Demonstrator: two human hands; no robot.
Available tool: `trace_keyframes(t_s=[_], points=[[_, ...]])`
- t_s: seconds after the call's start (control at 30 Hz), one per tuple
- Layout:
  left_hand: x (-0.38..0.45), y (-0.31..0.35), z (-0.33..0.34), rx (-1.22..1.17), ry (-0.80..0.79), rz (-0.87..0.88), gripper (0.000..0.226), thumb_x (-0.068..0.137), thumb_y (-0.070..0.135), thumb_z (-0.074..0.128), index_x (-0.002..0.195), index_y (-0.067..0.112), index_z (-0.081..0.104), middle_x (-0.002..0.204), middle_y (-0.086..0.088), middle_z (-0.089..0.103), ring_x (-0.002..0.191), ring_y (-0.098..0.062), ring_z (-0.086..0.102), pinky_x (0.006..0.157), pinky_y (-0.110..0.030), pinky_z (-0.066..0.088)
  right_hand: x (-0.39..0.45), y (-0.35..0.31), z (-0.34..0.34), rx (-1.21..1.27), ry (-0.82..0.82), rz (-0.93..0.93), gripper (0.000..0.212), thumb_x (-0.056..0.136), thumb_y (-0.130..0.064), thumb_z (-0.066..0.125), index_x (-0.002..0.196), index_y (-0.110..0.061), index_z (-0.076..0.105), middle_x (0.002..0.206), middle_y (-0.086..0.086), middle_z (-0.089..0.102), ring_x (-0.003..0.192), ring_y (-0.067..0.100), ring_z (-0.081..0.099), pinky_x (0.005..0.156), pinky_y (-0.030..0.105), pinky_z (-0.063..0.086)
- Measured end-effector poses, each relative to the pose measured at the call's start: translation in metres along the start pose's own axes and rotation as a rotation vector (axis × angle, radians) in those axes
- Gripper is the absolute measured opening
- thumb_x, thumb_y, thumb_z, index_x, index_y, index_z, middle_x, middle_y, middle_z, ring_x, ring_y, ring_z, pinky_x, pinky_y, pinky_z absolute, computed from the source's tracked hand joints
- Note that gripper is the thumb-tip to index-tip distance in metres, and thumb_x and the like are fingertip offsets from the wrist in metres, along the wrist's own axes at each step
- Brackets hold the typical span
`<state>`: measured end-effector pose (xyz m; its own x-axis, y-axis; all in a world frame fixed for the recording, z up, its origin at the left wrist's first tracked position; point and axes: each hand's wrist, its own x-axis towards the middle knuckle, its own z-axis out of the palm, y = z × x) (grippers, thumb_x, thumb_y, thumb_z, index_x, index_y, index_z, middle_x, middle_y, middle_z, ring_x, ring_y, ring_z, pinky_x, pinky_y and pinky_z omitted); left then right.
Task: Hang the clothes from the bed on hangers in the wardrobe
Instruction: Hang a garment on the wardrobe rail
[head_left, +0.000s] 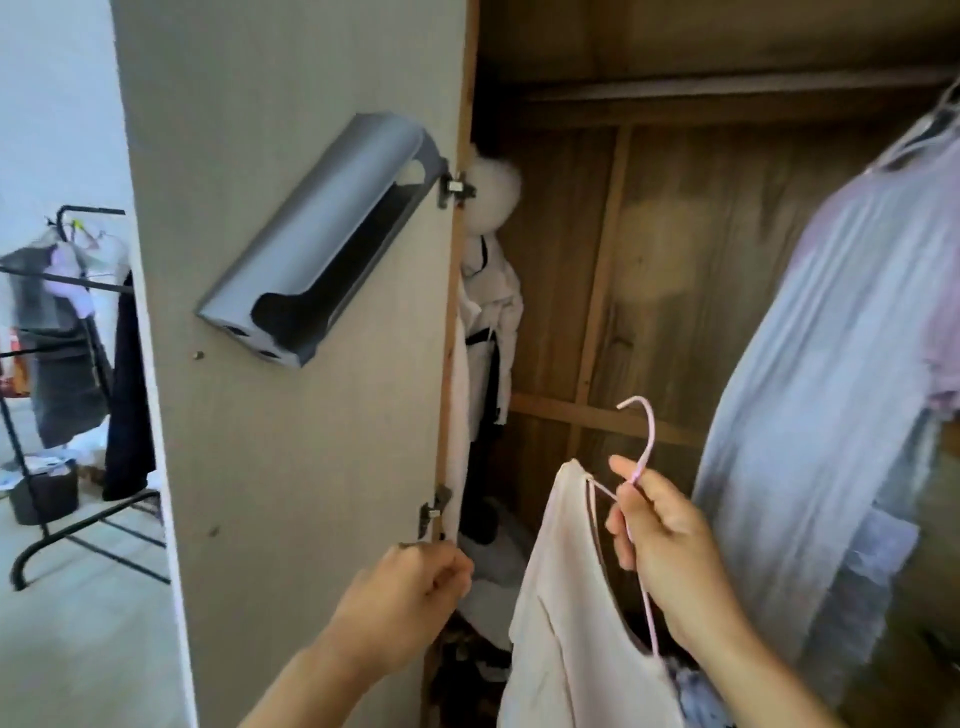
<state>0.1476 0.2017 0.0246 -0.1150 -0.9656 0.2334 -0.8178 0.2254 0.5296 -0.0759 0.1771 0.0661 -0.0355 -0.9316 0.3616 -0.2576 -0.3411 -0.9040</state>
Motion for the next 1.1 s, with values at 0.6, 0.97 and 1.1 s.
trace_keyframes(t_s=[0.6,0.97,1.1], points=[[0.3,0.152,0.037,0.042,-0.044,0.454,0.011,0.091,0.046,0.052,0.097,0.04,0.058,0.104,0.018,0.061,0.097,0.004,0.055,0.093,-0.018,0.044,0.243,-0.048,-0.196,-0.091,0.238,-0.162,0.026,0.089,0.011,0.046,0.092,-0.014,0.055,0.074,0.017,0.051,0.039,0.007,0.036,0.038,0.015,0.03],[0.476,0.242,0.073,-0.002,0.193,0.687,0.026,0.091,0.046,0.049,0.114,0.035,0.056,0.114,0.017,0.055,0.107,-0.004,0.056,0.092,-0.023,0.045,0.379,-0.071,-0.269,-0.704,0.466,-0.413,0.024,0.085,-0.006,0.06,0.106,-0.018,0.06,0.075,0.009,0.06,0.061,0.016,0.05,0.064,0.029,0.043],[0.543,0.292,0.072,-0.207,0.335,0.813,0.047,0.089,0.056,0.036,0.127,0.032,0.048,0.128,0.012,0.048,0.116,-0.011,0.051,0.094,-0.027,0.043,0.403,-0.068,-0.284,-0.609,0.445,-0.408,0.021,0.085,0.0,0.059,0.101,-0.013,0.059,0.064,0.002,0.054,0.049,0.011,0.044,0.052,0.024,0.037]])
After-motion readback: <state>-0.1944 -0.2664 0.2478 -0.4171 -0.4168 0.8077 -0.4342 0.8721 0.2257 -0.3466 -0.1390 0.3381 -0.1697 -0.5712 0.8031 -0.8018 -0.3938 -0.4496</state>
